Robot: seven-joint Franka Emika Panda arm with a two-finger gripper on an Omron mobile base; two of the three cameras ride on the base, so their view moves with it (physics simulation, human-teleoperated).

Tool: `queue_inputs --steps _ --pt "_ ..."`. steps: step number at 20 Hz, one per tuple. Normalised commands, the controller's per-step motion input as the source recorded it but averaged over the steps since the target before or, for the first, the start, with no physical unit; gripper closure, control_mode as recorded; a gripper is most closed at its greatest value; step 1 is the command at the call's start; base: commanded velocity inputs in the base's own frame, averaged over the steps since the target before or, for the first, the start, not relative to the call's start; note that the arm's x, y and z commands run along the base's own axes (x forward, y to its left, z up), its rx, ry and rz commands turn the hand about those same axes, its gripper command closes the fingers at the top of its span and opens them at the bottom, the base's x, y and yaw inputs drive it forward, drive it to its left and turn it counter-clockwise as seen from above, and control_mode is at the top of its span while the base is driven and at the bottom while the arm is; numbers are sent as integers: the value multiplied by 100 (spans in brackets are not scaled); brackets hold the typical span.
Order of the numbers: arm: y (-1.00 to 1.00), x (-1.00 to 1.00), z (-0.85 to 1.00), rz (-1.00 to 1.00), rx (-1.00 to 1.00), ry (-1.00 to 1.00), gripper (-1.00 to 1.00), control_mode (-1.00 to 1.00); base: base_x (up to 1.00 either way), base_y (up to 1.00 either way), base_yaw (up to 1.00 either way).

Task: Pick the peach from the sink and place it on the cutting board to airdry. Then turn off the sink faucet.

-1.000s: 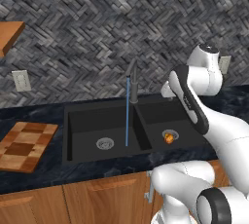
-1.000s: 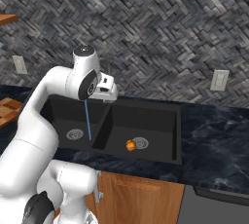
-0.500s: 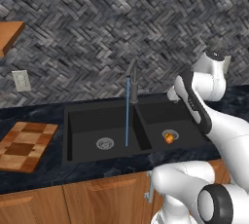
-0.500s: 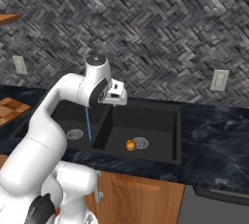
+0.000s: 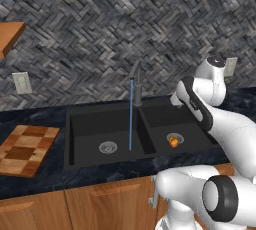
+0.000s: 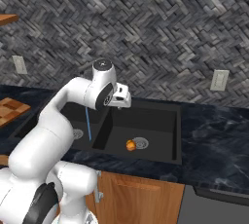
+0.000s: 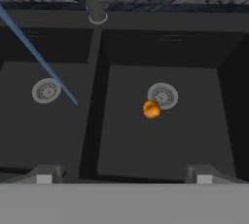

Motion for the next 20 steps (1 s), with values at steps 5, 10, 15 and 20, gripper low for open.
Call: queue_inputs --steps 5,10,15,20 --pt "0 4 -57 0 -6 0 -100 -100 0 0 0" --pt "0 0 -43 -3 -2 0 -100 -100 0 0 0" --pt "-1 0 -30 -3 0 0 -100 -100 0 0 0" --pt "-4 6 -18 -2 0 2 -100 -100 0 0 0"
